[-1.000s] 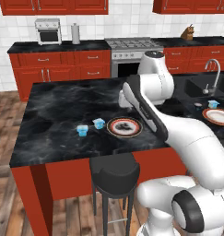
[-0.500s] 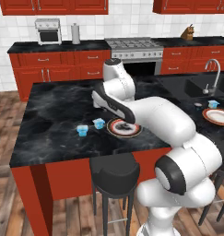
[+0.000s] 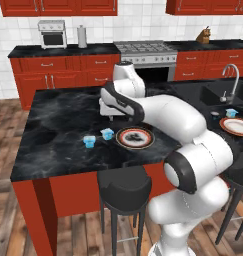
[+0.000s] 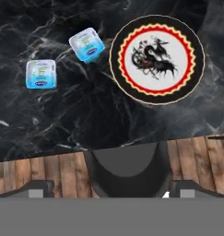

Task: Place two yogurt containers on each plate.

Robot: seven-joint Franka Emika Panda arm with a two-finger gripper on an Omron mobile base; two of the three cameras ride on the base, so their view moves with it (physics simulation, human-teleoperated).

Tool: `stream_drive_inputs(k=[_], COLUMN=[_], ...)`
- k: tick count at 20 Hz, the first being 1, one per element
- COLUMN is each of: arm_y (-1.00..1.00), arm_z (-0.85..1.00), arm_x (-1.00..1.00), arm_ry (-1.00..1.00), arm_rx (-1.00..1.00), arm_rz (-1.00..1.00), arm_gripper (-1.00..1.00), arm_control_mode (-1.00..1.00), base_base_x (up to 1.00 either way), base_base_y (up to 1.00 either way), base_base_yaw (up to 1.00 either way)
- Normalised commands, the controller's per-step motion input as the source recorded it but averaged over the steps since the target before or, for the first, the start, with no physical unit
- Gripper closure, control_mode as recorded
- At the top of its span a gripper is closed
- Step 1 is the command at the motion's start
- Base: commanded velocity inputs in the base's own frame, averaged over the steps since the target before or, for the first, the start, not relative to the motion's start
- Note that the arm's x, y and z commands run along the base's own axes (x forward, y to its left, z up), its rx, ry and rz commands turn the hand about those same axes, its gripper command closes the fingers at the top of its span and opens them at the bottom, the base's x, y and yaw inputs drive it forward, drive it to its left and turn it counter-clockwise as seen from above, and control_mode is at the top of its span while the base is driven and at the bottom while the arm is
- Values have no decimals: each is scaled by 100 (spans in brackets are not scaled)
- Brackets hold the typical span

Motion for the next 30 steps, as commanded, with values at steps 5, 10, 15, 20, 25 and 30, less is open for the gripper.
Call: stream_drive_inputs(k=[5, 10, 15, 20, 25, 30], arm_y=[25, 52, 44, 45, 33, 15], arm_z=[-38, -53, -31, -34, -35, -18], arm_x=[42, 54, 45, 65, 45, 49], arm_ry=[25, 26, 21, 9, 0, 0], arm_rx=[4, 0, 0, 0, 0, 0], arm_rz=[0, 0, 0, 0, 0, 0], arm_gripper=[-100, -100, -100, -100, -100, -100], arm_control_mode=[-100, -100, -100, -100, -100, -100], base_base_x=[0, 0, 0, 0, 0, 0], base_base_y=[0, 0, 0, 0, 0, 0], base_base_yaw=[0, 0, 0, 0, 0, 0])
